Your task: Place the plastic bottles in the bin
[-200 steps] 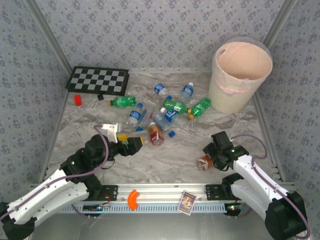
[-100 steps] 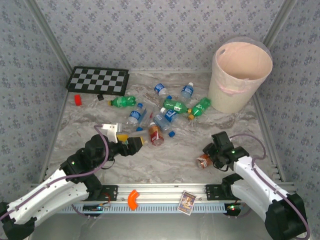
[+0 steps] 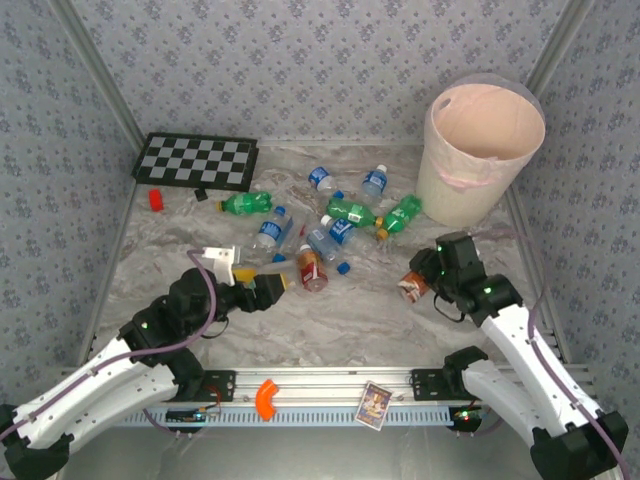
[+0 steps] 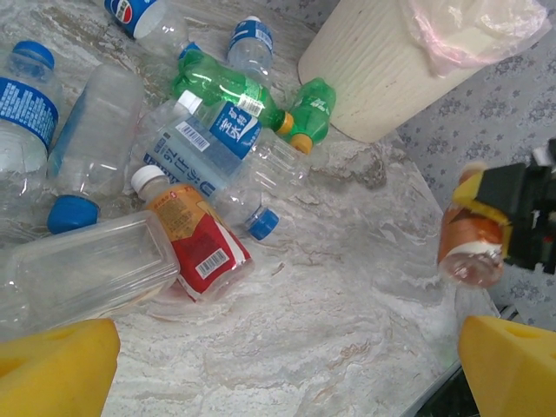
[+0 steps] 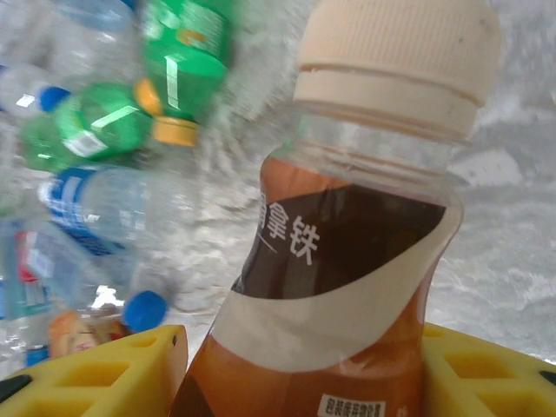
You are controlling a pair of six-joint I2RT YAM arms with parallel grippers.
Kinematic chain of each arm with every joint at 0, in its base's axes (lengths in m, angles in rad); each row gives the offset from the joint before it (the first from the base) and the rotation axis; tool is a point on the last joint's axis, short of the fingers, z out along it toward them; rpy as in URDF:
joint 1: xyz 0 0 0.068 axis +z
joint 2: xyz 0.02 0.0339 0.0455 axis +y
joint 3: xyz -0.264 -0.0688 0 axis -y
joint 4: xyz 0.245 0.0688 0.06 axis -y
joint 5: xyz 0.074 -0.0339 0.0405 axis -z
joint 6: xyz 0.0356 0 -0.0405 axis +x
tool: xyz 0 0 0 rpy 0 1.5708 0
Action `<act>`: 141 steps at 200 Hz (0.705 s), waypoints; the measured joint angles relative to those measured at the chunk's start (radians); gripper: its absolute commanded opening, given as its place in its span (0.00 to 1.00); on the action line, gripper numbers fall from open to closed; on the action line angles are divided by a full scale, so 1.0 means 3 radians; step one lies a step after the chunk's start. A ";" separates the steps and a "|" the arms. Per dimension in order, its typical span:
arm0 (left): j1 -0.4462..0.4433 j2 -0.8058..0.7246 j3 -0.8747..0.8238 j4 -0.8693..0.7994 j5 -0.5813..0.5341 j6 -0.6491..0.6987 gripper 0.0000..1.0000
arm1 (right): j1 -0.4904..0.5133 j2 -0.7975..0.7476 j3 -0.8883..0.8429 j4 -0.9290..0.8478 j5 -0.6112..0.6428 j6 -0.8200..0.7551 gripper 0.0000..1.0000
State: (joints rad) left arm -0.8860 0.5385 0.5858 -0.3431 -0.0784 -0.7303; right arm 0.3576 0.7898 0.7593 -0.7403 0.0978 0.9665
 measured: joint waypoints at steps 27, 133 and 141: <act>0.0000 -0.0014 0.0126 -0.0025 -0.0017 0.0029 1.00 | -0.0079 0.0188 0.0740 -0.0186 0.0102 -0.0332 0.58; 0.0000 -0.0267 0.0356 -0.0273 -0.0066 0.0126 1.00 | -0.0971 0.1859 0.3395 -0.0158 0.0276 -0.1258 0.57; 0.0000 -0.0289 0.0369 -0.0294 -0.0072 0.0132 1.00 | -0.0999 0.2015 0.3522 -0.0139 0.0304 -0.1298 0.57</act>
State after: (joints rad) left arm -0.8860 0.4519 0.6964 -0.4313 -0.1001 -0.6907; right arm 0.0578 1.3945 1.8160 -0.7818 0.1890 0.5770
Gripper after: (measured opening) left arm 0.997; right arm 0.568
